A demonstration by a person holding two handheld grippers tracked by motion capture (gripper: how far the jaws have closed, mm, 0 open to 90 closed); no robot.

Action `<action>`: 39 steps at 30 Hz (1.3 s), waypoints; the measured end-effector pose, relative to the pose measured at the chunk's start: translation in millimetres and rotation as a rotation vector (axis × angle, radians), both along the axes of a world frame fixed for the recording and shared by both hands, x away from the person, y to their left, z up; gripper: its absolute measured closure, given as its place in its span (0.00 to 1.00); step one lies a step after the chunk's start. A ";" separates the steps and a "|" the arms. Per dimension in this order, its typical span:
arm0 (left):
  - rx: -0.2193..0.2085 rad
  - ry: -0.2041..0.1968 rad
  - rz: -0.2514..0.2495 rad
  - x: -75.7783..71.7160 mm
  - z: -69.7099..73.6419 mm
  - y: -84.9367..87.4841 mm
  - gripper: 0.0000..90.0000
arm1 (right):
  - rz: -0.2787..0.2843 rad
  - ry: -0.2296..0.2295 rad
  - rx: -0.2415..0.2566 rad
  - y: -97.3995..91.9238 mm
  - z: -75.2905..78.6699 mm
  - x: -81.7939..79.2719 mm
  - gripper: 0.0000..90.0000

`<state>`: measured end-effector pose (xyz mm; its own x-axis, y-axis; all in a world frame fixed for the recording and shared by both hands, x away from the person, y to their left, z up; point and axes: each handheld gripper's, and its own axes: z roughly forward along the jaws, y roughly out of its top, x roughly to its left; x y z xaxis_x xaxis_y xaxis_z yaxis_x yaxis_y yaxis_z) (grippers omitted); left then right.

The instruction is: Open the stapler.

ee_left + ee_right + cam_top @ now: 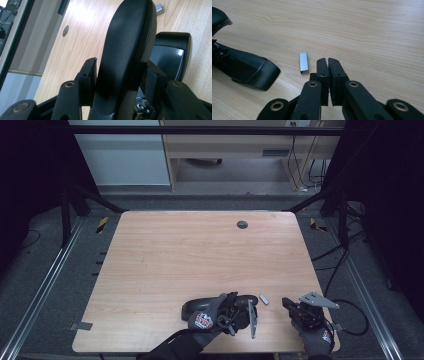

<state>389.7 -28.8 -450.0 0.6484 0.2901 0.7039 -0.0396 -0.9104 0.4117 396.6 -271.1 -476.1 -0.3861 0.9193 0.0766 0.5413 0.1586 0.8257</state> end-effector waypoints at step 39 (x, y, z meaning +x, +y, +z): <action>0.013 -0.062 -0.002 -4.1 -5.2 -0.8 0.59 | 0.191 0.001 0.030 50.5 -7.5 -0.6 1.00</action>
<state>385.7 -29.6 -455.2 0.6042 0.2796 0.7462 -0.0666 -0.9154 0.3969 396.0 -220.6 -483.6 -0.5532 0.8266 0.1031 0.5045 0.2340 0.8311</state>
